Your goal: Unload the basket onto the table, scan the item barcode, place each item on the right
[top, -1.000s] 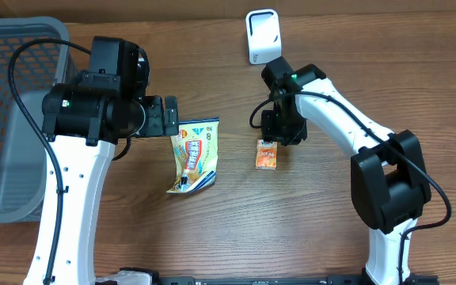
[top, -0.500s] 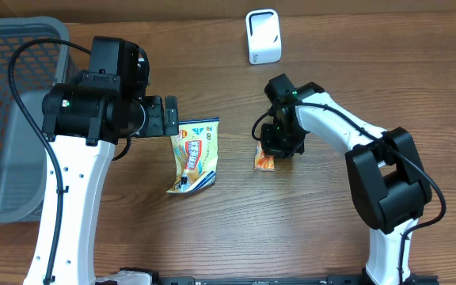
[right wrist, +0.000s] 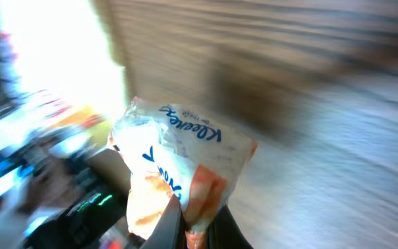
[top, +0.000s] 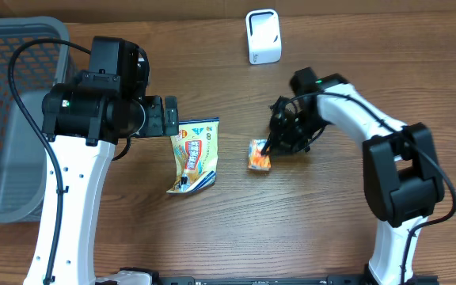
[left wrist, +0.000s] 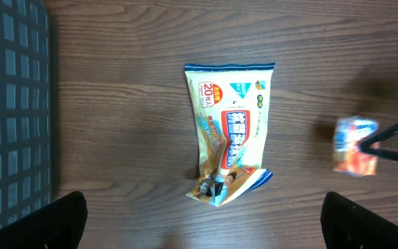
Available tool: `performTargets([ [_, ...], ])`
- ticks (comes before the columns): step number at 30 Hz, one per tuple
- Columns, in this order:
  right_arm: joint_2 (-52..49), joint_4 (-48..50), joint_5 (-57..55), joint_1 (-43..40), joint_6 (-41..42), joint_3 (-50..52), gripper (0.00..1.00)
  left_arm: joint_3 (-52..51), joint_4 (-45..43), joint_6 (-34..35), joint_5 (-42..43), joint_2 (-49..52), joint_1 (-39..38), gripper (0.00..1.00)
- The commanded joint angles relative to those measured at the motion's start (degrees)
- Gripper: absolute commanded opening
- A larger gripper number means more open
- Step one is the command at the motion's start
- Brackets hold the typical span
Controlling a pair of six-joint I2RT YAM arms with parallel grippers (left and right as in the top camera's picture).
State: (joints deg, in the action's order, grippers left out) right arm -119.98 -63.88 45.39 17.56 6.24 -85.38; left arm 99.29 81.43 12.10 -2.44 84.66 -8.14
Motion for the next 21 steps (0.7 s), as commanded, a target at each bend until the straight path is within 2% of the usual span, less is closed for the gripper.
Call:
performTargets([
  [1, 0.1, -0.3, 18.9, -4.2, -10.8, -1.6, 0.04, 1.0, -0.1, 0.8, -0.6, 0.4, 0.2, 1.00],
  [5, 0.1, -2.5, 26.3, -7.4, -18.1, -1.6, 0.04, 1.0, -0.1, 0.8, -0.6, 0.4, 0.2, 1.00],
  [9, 0.1, -5.7, 28.1, -9.1, -26.5, -1.6, 0.04, 1.0, -0.1, 0.8, -0.6, 0.4, 0.2, 1.00],
  [16, 0.1, -12.0, 29.3, -10.0, -48.5, -1.6, 0.04, 1.0, -0.1, 0.8, -0.6, 0.4, 0.2, 1.00],
  [21, 0.1, -13.4, 35.1, -10.2, -56.0, -1.6, 0.04, 1.0, -0.1, 0.8, -0.6, 0.4, 0.2, 1.00],
])
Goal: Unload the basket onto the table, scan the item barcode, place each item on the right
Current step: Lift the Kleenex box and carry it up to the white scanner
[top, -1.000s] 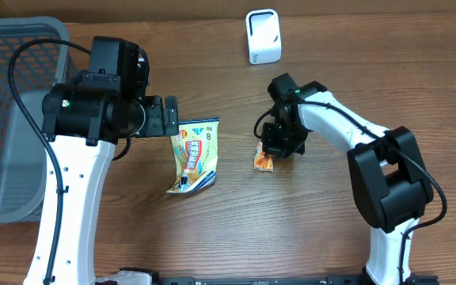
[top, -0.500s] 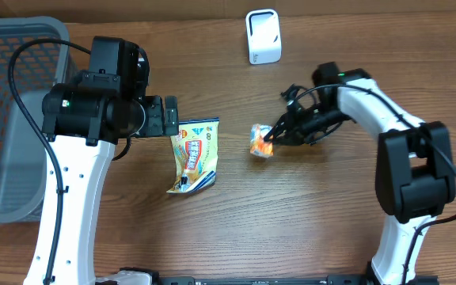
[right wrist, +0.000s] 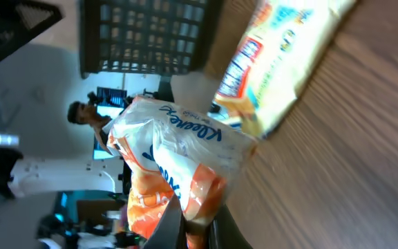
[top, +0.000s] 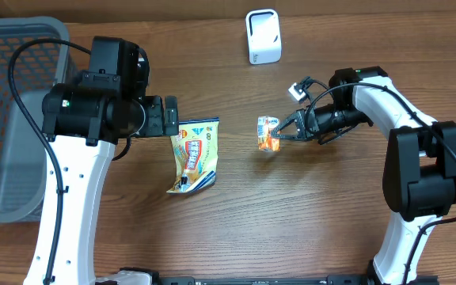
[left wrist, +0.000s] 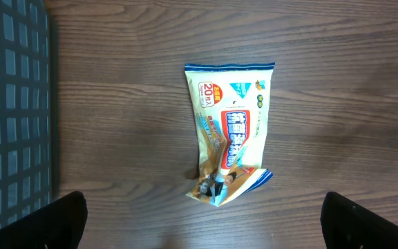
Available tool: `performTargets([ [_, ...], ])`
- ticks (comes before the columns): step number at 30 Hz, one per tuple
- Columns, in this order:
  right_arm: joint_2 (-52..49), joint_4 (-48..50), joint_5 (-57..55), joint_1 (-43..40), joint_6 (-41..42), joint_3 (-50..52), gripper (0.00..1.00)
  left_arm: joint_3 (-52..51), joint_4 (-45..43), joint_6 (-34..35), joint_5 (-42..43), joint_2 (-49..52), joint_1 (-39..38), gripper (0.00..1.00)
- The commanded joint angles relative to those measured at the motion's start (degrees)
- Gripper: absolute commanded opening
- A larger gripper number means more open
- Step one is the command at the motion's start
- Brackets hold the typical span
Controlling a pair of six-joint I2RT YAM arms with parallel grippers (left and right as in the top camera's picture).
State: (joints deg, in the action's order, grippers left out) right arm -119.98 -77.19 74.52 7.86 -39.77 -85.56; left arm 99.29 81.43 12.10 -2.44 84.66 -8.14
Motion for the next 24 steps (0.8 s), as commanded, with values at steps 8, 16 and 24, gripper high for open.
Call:
performTargets([
  [8, 0.1, 0.3, 7.0, -0.9, -9.9, -1.4, 0.04, 1.0, -0.1, 0.8, -0.6, 0.4, 0.2, 1.00],
  [16, 0.1, 5.5, 1.5, -0.9, 5.7, -3.2, 0.04, 1.0, -0.1, 0.8, -0.6, 0.4, 0.2, 1.00],
  [24, 0.1, 15.9, -52.0, 0.9, 47.7, -10.8, 0.04, 1.0, -0.1, 0.8, -0.6, 0.4, 0.2, 1.00],
])
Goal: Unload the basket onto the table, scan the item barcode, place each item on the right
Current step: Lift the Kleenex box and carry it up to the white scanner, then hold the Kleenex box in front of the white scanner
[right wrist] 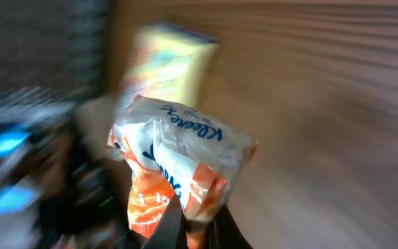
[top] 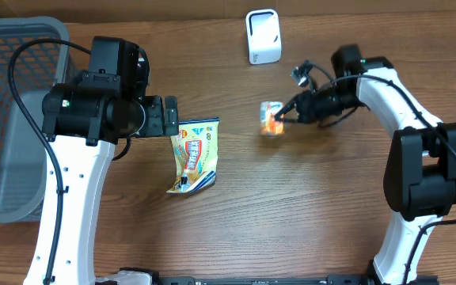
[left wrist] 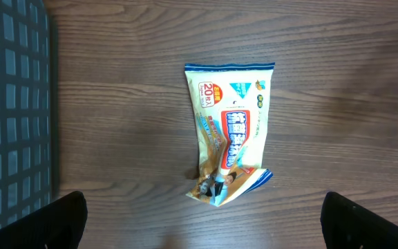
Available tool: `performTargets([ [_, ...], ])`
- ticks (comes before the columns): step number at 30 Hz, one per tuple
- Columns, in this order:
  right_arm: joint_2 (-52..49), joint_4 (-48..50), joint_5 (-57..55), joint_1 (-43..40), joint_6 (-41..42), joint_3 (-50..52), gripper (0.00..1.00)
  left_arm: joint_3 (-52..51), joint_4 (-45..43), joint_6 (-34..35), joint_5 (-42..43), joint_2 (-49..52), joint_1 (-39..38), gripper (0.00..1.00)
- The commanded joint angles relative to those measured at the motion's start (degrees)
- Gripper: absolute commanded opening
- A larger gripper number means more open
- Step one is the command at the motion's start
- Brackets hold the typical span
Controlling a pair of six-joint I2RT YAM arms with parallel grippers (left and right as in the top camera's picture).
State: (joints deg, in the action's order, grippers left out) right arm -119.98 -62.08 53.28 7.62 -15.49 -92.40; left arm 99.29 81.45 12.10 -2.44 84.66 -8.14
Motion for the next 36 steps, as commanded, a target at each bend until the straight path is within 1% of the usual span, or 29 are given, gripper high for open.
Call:
performTargets([
  [1, 0.1, 0.7, -35.9, 1.5, 25.2, -4.9, 0.04, 1.0, -0.1, 0.8, -0.6, 0.4, 0.2, 1.00],
  [3, 0.1, 0.7, -43.5, 2.4, 27.7, -6.7, 0.04, 1.0, -0.1, 0.8, -0.6, 0.4, 0.2, 1.00],
  [8, 0.1, 3.1, -54.7, 4.9, 31.1, -9.7, 0.04, 1.0, -0.1, 0.8, -0.6, 0.4, 0.2, 1.00],
  [11, 0.1, 9.4, -59.8, 6.7, 33.1, -10.0, 0.04, 1.0, -0.1, 0.8, -0.6, 0.4, 0.2, 1.00],
  [15, 0.1, 16.6, -66.4, 9.0, 32.9, -10.0, 0.04, 1.0, -0.1, 0.8, -0.6, 0.4, 0.2, 1.00],
  [22, 0.0, 22.5, -72.4, 11.5, 22.4, -12.9, 0.04, 1.0, -0.1, 0.8, -0.6, 0.4, 0.2, 1.00],
  [24, 0.0, 25.9, -73.1, 12.0, 18.0, -13.5, 0.04, 1.0, -0.1, 0.8, -0.6, 0.4, 0.2, 1.00],
  [27, 0.0, 31.6, -76.2, 12.6, 13.6, -13.6, 0.04, 1.0, -0.1, 0.8, -0.6, 0.4, 0.2, 1.00],
  [30, -0.5, 37.1, -76.7, 12.7, 8.2, -13.6, 0.04, 1.0, -0.1, 0.8, -0.6, 0.4, 0.2, 1.00],
  [33, -1.7, 41.0, -79.7, 12.7, 5.2, -13.6, 0.04, 1.0, -0.1, 0.8, -0.6, 0.4, 0.2, 1.00],
  [36, -3.6, 42.9, -81.4, 13.1, 3.2, -13.6, 0.04, 1.0, -0.1, 0.8, -0.6, 0.4, 0.2, 1.00],
])
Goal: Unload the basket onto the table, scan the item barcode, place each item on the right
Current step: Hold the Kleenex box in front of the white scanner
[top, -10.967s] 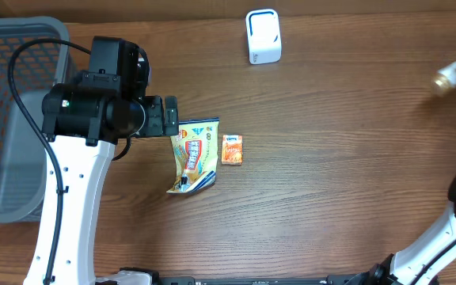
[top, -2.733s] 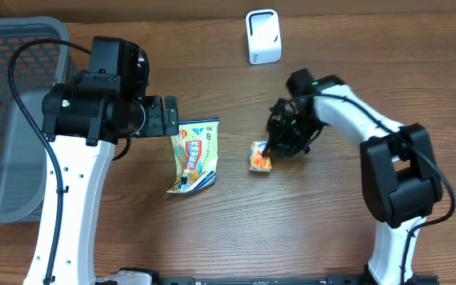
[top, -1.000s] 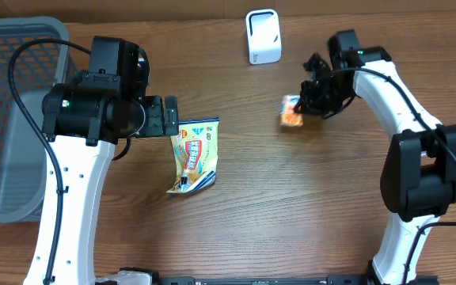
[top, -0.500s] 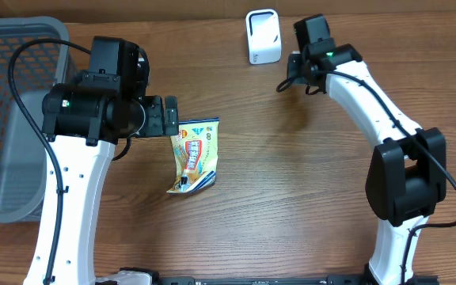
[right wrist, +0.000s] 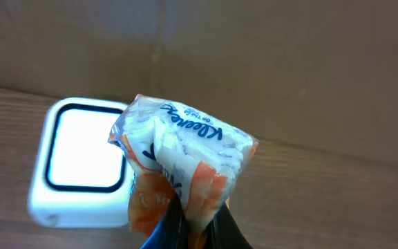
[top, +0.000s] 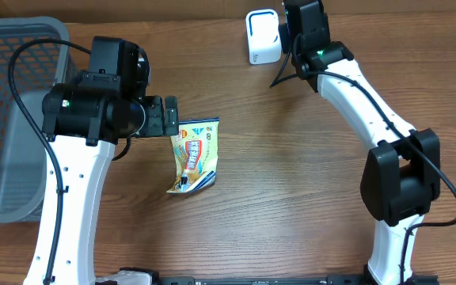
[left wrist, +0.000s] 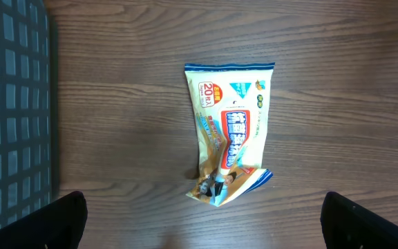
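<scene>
A small Kleenex tissue pack [right wrist: 182, 149], white with orange and blue print, is pinched at its lower edge by my right gripper [right wrist: 188, 223], which is shut on it. It hangs just in front of the white scanner [right wrist: 81, 162], whose bright window faces the wrist camera. In the overhead view the right wrist [top: 301, 28] stands beside the scanner [top: 262, 36] and hides the pack. My left gripper [left wrist: 202, 232] is open and hovers over a yellow wipes pack [left wrist: 230, 131] lying flat on the table [top: 307, 182].
A grey mesh basket [top: 6, 119] stands at the table's left edge; its wall also fills the left strip of the left wrist view. A brown cardboard wall [right wrist: 268, 62] rises behind the scanner.
My right gripper, still shut on the tissue pack, has moved from mid-table right of the scanner up to the scanner's side, and the pack now faces the scanner. The left arm has not moved.
My right gripper held the tissue pack low at the table beside the wipes pack. It then held the pack lifted mid-table, then closer to the scanner, and now right in front of it. The left gripper stayed open over the wipes pack throughout.
</scene>
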Available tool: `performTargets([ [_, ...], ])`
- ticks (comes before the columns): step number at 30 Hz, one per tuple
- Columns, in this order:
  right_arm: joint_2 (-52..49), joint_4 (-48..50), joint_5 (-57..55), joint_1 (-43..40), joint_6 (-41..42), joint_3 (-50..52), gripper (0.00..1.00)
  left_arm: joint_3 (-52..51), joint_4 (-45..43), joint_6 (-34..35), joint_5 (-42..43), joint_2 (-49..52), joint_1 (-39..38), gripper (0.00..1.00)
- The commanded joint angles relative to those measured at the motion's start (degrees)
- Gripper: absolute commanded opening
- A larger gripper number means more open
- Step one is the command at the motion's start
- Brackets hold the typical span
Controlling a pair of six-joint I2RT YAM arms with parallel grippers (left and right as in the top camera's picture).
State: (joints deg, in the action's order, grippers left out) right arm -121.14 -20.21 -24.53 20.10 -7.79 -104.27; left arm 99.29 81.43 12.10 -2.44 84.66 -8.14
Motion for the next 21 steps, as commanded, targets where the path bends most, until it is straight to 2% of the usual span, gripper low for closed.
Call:
performTargets([
  [1, -2.8, 1.9, -3.4, 0.8, -5.2, -1.7, 0.04, 1.0, -0.1, 0.8, -0.6, 0.4, 0.2, 1.00],
  [6, -4.6, 8.1, 3.8, 2.1, -13.2, -1.7, 0.04, 1.0, -0.1, 0.8, -0.6, 0.4, 0.2, 1.00],
  [13, -8.7, 14.7, 3.7, 4.6, -25.5, -1.7, 0.04, 1.0, -0.1, 0.8, -0.6, 0.4, 0.2, 1.00],
  [21, -11.4, 16.6, 5.3, 4.6, -39.8, -1.5, 0.04, 1.0, -0.1, 0.8, -0.6, 0.4, 0.2, 1.00],
])
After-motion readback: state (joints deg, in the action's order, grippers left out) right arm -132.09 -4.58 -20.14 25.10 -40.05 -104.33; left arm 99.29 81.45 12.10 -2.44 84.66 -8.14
